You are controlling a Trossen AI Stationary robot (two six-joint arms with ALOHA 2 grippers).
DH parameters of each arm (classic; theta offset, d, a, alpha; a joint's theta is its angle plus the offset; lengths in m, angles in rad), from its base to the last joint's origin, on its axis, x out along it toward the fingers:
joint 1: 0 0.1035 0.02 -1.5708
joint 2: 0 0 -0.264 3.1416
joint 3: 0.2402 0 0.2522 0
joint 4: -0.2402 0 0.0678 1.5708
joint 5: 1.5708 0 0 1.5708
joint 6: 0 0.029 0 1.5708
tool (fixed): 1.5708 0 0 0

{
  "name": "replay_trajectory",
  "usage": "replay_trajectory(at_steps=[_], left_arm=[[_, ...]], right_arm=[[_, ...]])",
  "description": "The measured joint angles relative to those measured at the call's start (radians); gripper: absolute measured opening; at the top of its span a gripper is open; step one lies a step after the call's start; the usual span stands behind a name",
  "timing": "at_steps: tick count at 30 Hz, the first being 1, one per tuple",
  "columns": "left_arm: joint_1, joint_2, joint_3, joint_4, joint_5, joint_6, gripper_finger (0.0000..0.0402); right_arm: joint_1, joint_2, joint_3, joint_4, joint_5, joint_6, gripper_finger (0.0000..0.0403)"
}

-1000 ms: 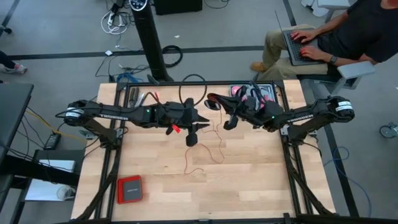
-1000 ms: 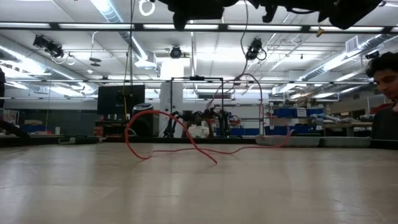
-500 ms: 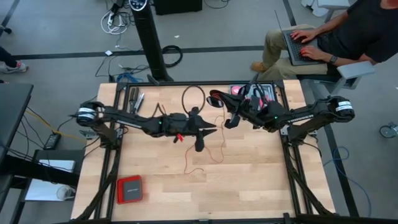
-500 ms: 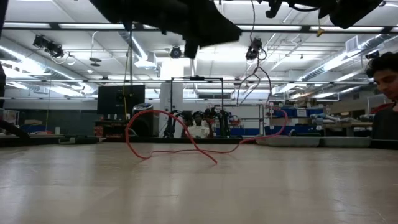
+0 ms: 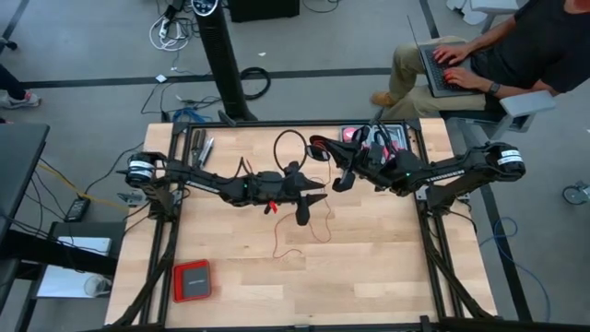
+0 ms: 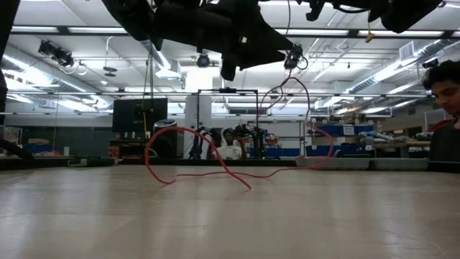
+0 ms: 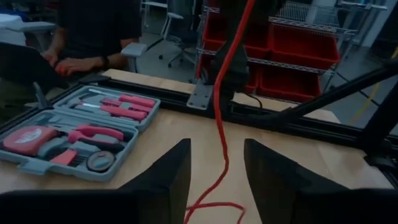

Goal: Coil cords
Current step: Coil the red cable wire onto the black spool

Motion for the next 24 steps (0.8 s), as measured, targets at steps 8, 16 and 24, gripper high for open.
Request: replay_trajectory(at_steps=[8, 16, 24], left_arm=[[0.002, 0.0, 0.0, -0.003, -0.021, 0.035, 0.0072], [0.006, 0.0, 0.0, 0.005, 0.062, 0.032, 0.0032], [0.007, 0.0, 0.0, -0.002, 0.091, -0.014, 0.0104]], right_arm=[[0.0, 0.0, 0.0, -0.005, -0.009, 0.012, 0.0], [0.001, 0.0, 0.0, -0.014, -0.019, 0.008, 0.0], [0.005, 0.0, 0.0, -0.014, -0.019, 0.007, 0.0]])
